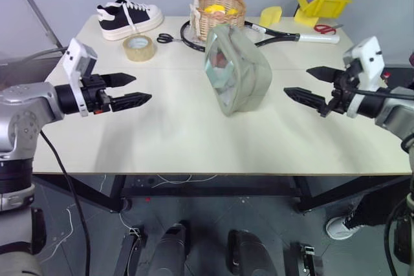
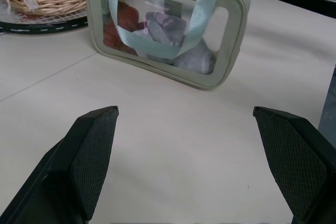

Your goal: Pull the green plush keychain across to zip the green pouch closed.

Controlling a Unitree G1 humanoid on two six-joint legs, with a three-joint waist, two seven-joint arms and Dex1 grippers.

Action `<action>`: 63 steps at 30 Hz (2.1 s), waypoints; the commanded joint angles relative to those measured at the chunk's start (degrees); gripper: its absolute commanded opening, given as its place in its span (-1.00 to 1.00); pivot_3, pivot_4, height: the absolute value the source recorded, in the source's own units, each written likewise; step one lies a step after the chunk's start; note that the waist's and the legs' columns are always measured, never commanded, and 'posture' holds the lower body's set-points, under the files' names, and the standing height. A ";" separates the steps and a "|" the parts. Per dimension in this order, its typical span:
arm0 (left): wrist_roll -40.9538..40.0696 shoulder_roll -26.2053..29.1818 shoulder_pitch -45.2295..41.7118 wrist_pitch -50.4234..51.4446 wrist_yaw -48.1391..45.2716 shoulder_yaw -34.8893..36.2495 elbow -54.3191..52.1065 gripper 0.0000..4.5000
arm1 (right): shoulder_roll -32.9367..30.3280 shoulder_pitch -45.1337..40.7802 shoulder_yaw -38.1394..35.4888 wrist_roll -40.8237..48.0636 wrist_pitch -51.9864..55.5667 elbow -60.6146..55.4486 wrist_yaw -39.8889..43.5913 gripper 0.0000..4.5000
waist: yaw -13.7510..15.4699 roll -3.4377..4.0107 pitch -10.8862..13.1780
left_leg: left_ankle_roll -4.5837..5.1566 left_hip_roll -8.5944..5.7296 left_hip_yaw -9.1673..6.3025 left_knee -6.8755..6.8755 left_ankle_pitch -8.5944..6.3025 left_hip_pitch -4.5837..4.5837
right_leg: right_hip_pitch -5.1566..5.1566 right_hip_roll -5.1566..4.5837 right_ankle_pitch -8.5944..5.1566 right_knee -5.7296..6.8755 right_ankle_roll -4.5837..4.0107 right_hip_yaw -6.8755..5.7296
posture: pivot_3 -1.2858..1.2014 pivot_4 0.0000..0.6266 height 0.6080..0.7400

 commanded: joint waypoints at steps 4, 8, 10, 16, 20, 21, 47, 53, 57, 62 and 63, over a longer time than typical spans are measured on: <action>-1.43 0.15 -0.58 -0.09 0.36 2.14 -1.58 0.95 | -1.10 -1.29 -0.48 -0.21 -1.43 -0.72 -0.20 1.00 | 0.00 0.00 0.00 | 0.01 0.00 0.00 0.01 0.01 0.00 | 0.01 0.00 0.00 0.01 0.01 0.00 | 0.03 -0.52 0.75; -1.53 -0.07 -0.48 -0.28 0.59 2.58 -1.64 0.95 | -0.98 -1.73 0.04 -0.45 -1.60 -0.26 -0.28 1.00 | -0.01 0.00 0.00 | 0.02 0.00 0.00 0.02 0.01 0.00 | 0.01 0.01 0.02 0.03 0.03 0.00 | 0.03 -0.52 0.75; -1.65 -0.07 -0.56 -0.22 0.78 2.70 -1.53 0.95 | -0.93 -1.95 0.30 -0.56 -1.74 0.01 -0.31 1.00 | -0.02 0.00 0.00 | 0.02 0.00 0.00 0.04 0.01 0.00 | 0.01 0.01 0.02 0.04 0.04 0.00 | 0.03 -0.52 0.75; -2.09 -0.51 -1.44 0.01 2.96 3.87 -0.89 0.95 | -0.57 -6.37 1.86 0.14 0.80 2.00 -1.22 1.00 | -0.04 0.00 0.00 | 0.03 0.00 0.02 0.08 0.02 0.01 | 0.01 0.02 0.03 0.11 0.06 0.02 | 0.03 -0.52 0.75; -2.84 -4.42 -4.68 0.09 9.91 6.95 0.14 0.95 | 0.64 -17.93 7.58 -1.29 5.80 6.48 -2.92 1.00 | -0.22 0.01 0.00 | 0.03 0.03 0.02 0.17 0.02 0.05 | -0.01 0.05 0.06 0.26 0.11 0.05 | 0.03 -0.52 0.75; -3.08 -5.28 -5.15 0.17 11.24 7.59 0.11 0.95 | 0.94 -20.74 9.41 -1.87 6.96 7.80 -2.95 1.00 | -0.25 0.00 0.00 | 0.03 0.06 0.03 0.18 0.02 0.06 | -0.01 0.06 0.07 0.26 0.13 0.07 | 0.03 -0.52 0.75; -4.90 -8.88 -4.76 -1.63 12.65 7.05 -4.22 1.00 | 35.32 -64.46 28.85 -30.40 -11.93 83.14 -6.60 0.58 | -1.81 0.01 0.01 | -0.07 -0.07 0.08 0.07 0.10 0.09 | -0.33 0.32 0.31 0.89 0.55 0.18 | 0.03 -0.52 0.75; -4.99 -9.01 -4.04 -1.50 13.16 7.40 -5.29 1.00 | 35.94 -65.98 27.42 -32.61 -14.08 84.93 -4.98 -0.73 | -1.88 0.03 0.02 | -0.11 -0.07 0.06 0.06 0.12 0.09 | -0.37 0.34 0.31 0.95 0.56 0.17 | 0.03 -0.52 0.75; -4.93 -8.96 -4.01 -1.68 13.20 7.27 -5.58 1.00 | 34.83 -67.68 28.07 -34.26 -15.73 83.44 0.69 -0.99 | -1.87 0.03 0.02 | -0.11 -0.07 0.06 0.06 0.12 0.10 | -0.37 0.34 0.31 0.96 0.56 0.17 | 0.03 -0.52 0.75; -4.63 -8.80 -4.14 -1.94 12.84 6.87 -5.60 1.00 | 30.56 -65.40 33.04 -37.31 -22.84 74.96 19.72 -0.99 | -1.85 0.06 0.05 | -0.11 -0.07 0.07 0.06 0.13 0.08 | -0.40 0.35 0.31 0.96 0.57 0.18 | 0.03 -0.52 0.75; -4.53 -8.85 -4.17 -2.04 12.74 6.69 -5.54 1.00 | 28.29 -62.66 33.72 -36.62 -25.56 69.32 25.40 -0.99 | -1.84 0.08 0.06 | -0.12 -0.07 0.07 0.05 0.13 0.08 | -0.40 0.35 0.30 0.96 0.58 0.17 | 0.03 -0.52 0.75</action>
